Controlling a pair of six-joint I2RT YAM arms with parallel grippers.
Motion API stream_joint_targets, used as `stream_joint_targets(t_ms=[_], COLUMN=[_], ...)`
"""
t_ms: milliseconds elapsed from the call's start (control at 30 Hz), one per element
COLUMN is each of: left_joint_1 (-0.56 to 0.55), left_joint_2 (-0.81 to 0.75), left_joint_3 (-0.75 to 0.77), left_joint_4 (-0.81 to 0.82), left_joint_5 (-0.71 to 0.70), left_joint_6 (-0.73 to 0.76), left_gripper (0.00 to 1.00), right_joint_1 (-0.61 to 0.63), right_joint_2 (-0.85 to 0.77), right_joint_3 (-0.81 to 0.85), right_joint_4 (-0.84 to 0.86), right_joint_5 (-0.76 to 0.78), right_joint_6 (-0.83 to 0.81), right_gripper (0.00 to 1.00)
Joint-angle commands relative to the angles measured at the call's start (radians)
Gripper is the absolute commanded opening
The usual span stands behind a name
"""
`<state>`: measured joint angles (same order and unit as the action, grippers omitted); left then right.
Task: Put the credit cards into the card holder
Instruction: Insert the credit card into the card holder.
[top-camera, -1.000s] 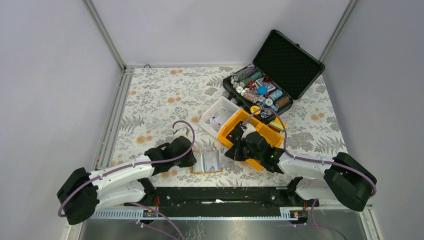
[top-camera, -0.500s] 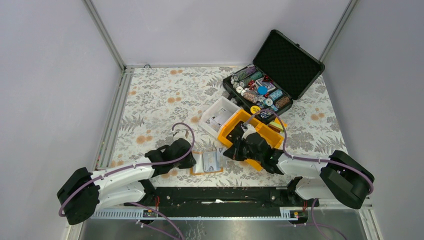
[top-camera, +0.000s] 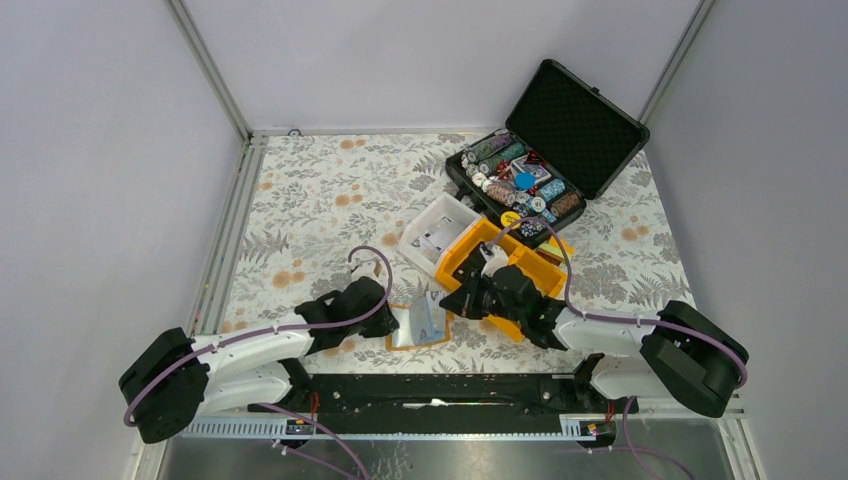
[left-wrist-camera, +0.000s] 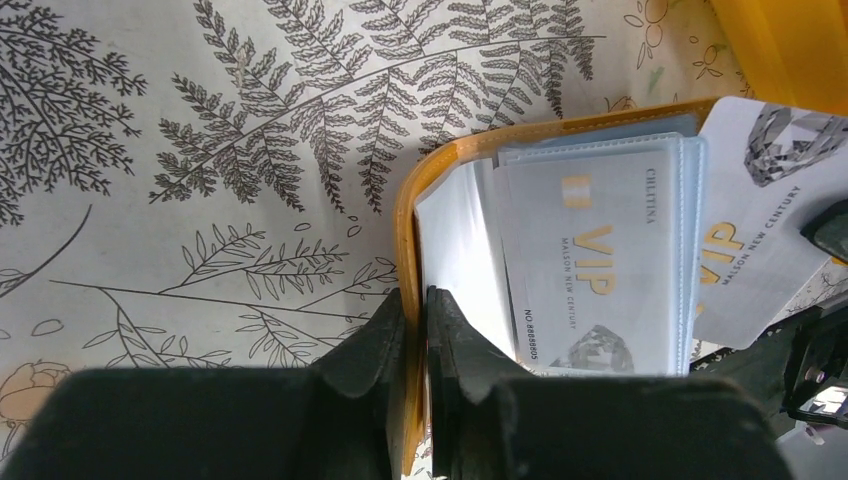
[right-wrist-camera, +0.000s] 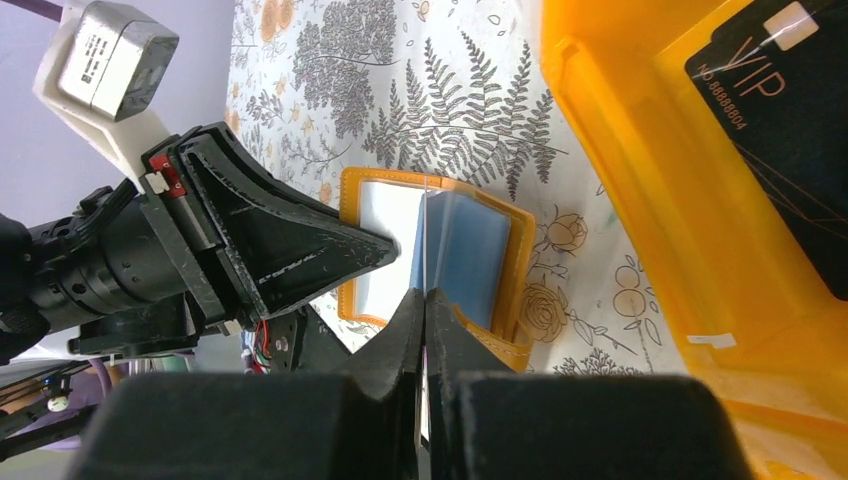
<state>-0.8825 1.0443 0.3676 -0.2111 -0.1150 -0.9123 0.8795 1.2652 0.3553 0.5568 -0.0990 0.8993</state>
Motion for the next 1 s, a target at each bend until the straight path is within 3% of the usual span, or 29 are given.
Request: stream_joint_targets(t_ms=[0,133,233,333,567,767,967], left_joint_1=[-0.003,-0.004,-0.004,-0.003,-0.002,-0.001,0.004], left_joint_2=[0.007,-0.008,-0.022,-0.056,-0.267,-0.407,-0.414], left_joint_3=[-0.016,-0.023,-0.025,-0.029,-0.056,-0.087,-0.116], left_joint_4=[0.038,0.074,0.104,0.101,0.009,-0.051,-0.022], left_joint_5=[0.021,0.026,0.034,0.023,-0.047,-0.073,-0.053], left_joint_6=[-0.004,-0.003,0.000,0.003,-0.007,-0.030,-0.074], left_gripper=[0.04,0.09,0.25,0.34,0.62,0.73,0.90], right_joint_1=[0.022,0.039,0.059,0.080,0.106,0.126,0.145], right_joint_2=[-0.004,0.034,0.069,0.092,0.126,0.175,0.208], right_joint_3=[0.035,0.059,0.080,0.103,0.137,0.152,0.178], right_joint_4=[0.053,0.074,0.089,0.082,0.020,0.021,0.015], right_joint_5=[-0.005,-0.013,-0.009,0.007,0.066,0.080,0.093], right_joint_6=[0.006,0.004,0.006,0.000,-0.012,-0.011,-0.017], right_gripper=[0.00,0.00,0.00,0.00,0.00,0.00,0.00])
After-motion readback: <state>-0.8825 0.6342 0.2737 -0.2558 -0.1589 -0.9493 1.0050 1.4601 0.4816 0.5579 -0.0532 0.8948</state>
